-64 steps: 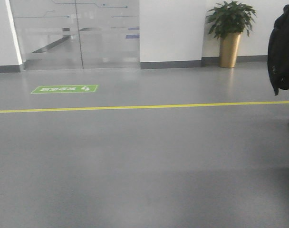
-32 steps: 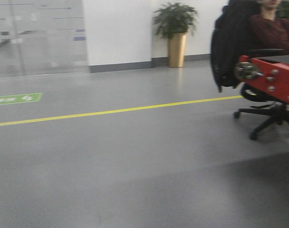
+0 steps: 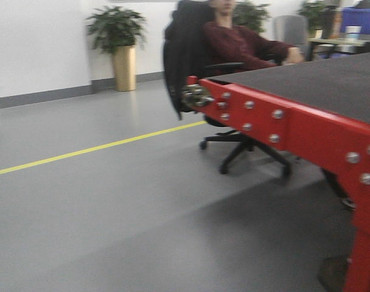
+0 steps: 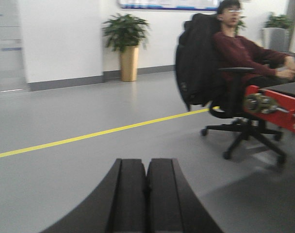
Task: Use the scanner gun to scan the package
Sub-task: 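Turn and align the base facing the table top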
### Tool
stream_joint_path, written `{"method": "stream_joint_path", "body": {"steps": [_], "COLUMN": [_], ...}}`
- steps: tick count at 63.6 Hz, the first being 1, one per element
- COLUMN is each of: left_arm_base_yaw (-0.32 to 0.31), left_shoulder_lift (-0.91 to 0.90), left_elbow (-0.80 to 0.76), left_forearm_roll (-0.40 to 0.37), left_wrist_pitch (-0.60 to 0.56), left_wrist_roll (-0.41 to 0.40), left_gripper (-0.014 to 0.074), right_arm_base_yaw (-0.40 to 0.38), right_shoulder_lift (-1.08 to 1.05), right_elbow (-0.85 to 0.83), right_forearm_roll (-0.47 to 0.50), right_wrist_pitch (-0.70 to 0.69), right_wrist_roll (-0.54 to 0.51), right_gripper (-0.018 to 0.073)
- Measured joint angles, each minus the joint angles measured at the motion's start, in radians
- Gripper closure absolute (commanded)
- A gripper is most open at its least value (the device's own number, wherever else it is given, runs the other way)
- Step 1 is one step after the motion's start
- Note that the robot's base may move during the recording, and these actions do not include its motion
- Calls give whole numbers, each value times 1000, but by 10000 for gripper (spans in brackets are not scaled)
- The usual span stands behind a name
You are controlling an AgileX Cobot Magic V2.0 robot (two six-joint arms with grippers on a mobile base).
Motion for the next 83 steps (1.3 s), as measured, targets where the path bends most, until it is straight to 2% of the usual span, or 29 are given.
{"method": "stream_joint_path", "body": {"steps": [54, 69, 83], "left_arm_base_yaw": [-1, -38, -42], "left_shoulder_lift": [0, 0, 0], "left_elbow": [0, 0, 0], "left_forearm_roll": [0, 0, 0], "left_wrist_pitch": [0, 0, 0], "left_wrist_roll": [0, 0, 0], "left_gripper": [707, 707, 707], "right_arm_base_yaw": [0, 0, 0], "right_shoulder_lift": [0, 0, 0], "right_elbow": [0, 0, 0], "right_forearm_roll": [0, 0, 0], "right_wrist_pitch": [0, 0, 0], "right_wrist_roll": [0, 0, 0], "right_gripper": [712, 712, 712]}}
